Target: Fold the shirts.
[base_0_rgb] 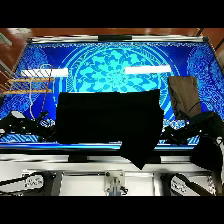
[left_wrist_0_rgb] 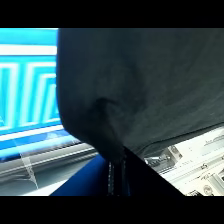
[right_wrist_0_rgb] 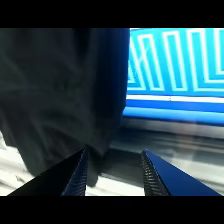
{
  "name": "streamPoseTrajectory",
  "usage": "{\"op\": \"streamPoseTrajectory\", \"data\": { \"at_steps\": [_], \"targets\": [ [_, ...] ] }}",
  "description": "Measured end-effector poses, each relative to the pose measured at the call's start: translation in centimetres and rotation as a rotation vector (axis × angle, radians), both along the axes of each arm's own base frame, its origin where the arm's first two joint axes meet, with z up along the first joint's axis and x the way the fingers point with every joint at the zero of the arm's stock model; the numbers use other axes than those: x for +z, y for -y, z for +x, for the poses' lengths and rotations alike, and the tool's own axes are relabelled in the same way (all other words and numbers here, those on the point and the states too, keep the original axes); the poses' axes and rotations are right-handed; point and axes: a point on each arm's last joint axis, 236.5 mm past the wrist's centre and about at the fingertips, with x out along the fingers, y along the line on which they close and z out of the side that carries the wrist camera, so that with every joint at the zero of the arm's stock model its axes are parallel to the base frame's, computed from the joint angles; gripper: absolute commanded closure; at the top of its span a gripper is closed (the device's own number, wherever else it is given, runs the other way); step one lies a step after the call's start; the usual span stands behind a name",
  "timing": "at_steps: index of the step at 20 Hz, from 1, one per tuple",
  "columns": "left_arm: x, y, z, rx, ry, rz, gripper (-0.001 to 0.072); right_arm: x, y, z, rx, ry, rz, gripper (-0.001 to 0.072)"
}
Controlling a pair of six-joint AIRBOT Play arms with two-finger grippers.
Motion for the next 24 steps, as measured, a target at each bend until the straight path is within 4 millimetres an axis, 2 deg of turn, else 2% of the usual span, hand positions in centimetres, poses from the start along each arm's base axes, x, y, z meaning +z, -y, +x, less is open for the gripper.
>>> {"op": "streamPoseTrajectory", "data": {
  "at_steps": [3,8,9,10,11,13,15,16,19,22,24],
  "targets": [
    [0.0,0.0,0.0,-0.001,0.000,-0.001,0.0669,-1.0,-1.5,-0.9,0.022,-0.003,0.007,0.0256],
    [0.1,0.1,-0.1,-0.003,-0.004,-0.005,0.0669,-2.1,-4.1,-0.7,0.070,0.017,-0.037,0.0259],
    [0.1,0.1,-0.1,-0.002,-0.003,-0.006,0.0669,-2.2,-4.8,-0.7,0.075,0.014,-0.043,0.0346],
    [0.1,0.1,-0.1,-0.003,-0.003,-0.006,0.0669,-2.4,-5.2,-0.6,0.080,0.018,-0.054,0.0535],
    [0.1,0.1,0.0,-0.003,-0.002,-0.006,0.0669,-2.6,-5.4,-0.6,0.087,0.020,-0.070,0.0649],
    [0.2,-0.1,0.3,-0.010,0.013,-0.001,0.0670,-2.4,-5.9,-0.7,0.095,0.016,-0.074,0.0652],
    [0.7,-0.5,1.5,-0.032,0.065,0.011,0.0670,-1.2,-6.2,0.0,0.108,0.045,-0.069,0.0652],
    [1.4,-0.6,2.1,-0.057,0.093,0.008,0.0670,-0.3,-6.0,0.8,0.111,0.076,-0.070,0.0653],
    [3.9,-1.4,5.1,-0.095,0.198,0.021,0.0670,2.9,-5.2,5.0,0.081,0.203,-0.083,0.0653],
    [6.5,-2.4,9.1,-0.094,0.308,0.059,0.0670,5.6,-4.4,10.0,0.052,0.303,-0.097,0.0653],
    [8.0,-2.7,12.1,-0.080,0.376,0.073,0.0669,6.8,-4.0,13.3,0.039,0.348,-0.104,0.0652]
  ]
}}
